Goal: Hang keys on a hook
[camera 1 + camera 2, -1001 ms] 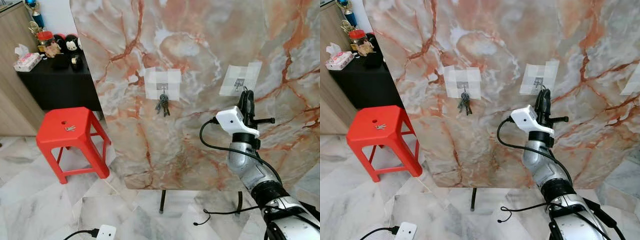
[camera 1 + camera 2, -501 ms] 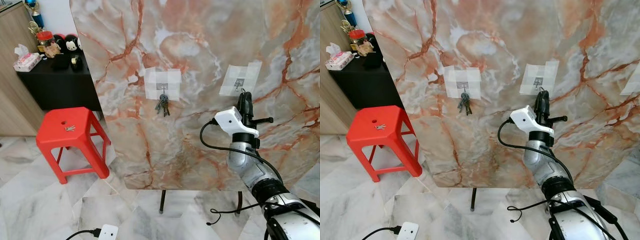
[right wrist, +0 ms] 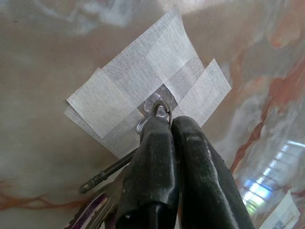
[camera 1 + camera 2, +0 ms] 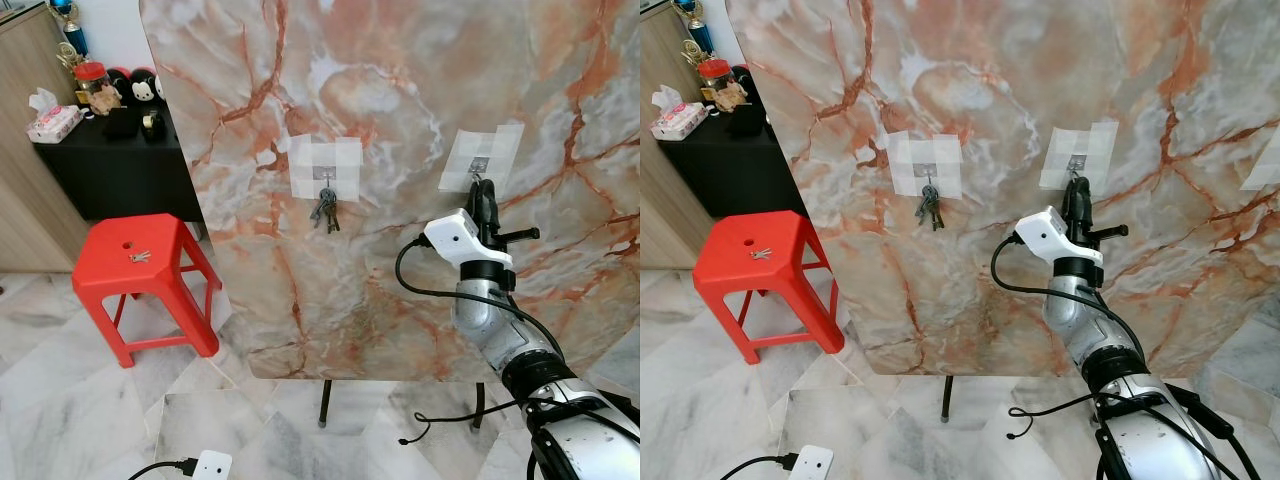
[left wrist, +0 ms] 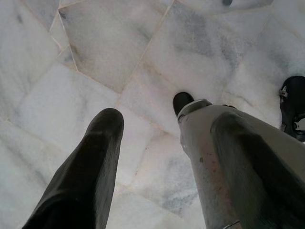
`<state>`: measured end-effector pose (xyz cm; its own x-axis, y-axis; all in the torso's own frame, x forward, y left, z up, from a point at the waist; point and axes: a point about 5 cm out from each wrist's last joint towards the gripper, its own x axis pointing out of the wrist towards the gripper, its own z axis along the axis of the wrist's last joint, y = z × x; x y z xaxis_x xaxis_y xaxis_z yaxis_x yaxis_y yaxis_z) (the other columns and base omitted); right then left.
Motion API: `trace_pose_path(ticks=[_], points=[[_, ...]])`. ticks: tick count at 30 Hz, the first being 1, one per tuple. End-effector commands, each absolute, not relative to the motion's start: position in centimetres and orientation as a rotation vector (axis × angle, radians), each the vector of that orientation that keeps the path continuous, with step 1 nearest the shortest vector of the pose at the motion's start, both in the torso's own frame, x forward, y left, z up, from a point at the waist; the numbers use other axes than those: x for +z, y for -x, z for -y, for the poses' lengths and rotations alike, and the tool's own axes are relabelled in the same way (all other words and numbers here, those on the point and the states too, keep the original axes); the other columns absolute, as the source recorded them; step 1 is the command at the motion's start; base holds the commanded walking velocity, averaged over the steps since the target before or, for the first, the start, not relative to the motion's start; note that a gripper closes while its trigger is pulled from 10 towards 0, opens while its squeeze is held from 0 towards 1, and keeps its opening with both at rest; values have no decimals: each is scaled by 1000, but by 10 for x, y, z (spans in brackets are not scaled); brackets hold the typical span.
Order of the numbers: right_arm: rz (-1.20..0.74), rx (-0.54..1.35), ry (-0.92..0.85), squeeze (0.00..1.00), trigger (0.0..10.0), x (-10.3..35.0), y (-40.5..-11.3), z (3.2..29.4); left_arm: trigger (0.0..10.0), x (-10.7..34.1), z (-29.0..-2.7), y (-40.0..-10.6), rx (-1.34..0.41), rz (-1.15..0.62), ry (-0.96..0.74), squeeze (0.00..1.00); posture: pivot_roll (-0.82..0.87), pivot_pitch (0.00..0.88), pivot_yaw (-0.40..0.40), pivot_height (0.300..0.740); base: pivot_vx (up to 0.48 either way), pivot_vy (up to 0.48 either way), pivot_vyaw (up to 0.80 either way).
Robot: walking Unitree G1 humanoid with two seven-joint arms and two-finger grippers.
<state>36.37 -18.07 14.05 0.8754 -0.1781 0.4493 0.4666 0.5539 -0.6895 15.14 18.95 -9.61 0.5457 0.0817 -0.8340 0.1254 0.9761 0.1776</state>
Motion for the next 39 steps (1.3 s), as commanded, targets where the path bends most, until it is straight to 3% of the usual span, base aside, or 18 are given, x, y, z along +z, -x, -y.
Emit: trace_pose_path(ticks=[1, 20, 21, 22, 23, 29, 30, 36, 38, 39], points=[[358, -379, 915, 0, 10000, 143, -365, 180, 10000, -100, -193, -142, -28, -1030, -232, 0, -78, 26, 4, 740, 0, 0, 0], [309, -385, 935, 0, 10000, 137, -365, 181, 10000, -99, -198, -141, -24, -1036, -235, 0, -77, 29, 6, 740, 0, 0, 0], [308, -383, 929, 463, 10000, 137, -365, 181, 10000, -99, -198, -141, -25, -1036, -235, 0, -77, 29, 6, 740, 0, 0, 0], [308, -382, 925, 463, 10000, 137, -365, 181, 10000, -99, -198, -141, -25, -1036, -235, 0, -76, 28, 5, 740, 0, 0, 0], [307, -379, 925, 925, 10000, 137, -365, 181, 10000, -99, -198, -141, -25, -1036, -235, 0, -76, 28, 5, 740, 0, 0, 0], [296, -339, 914, 933, 10000, 134, -365, 177, 10000, -99, -197, -141, -25, -1036, -235, 0, -76, 29, 5, 740, 0, 0, 0], [294, -328, 914, 1000, 10000, 133, -365, 175, 10000, -99, -197, -141, -25, -1037, -235, 0, -76, 29, 5, 740, 0, 0, 0], [280, -306, 910, 992, 10000, 129, -364, 173, 10000, -99, -194, -142, -28, -1033, -234, 0, -75, 31, 6, 740, 0, 0, 0], [268, -291, 902, 949, 10000, 126, -363, 172, 10000, -99, -193, -142, -29, -1032, -234, 0, -76, 31, 6, 740, 0, 0, 0], [249, -275, 874, 467, 10000, 123, -363, 171, 10000, -99, -193, -142, -30, -1031, -234, 0, -76, 31, 6, 740, 0, 0, 0]])
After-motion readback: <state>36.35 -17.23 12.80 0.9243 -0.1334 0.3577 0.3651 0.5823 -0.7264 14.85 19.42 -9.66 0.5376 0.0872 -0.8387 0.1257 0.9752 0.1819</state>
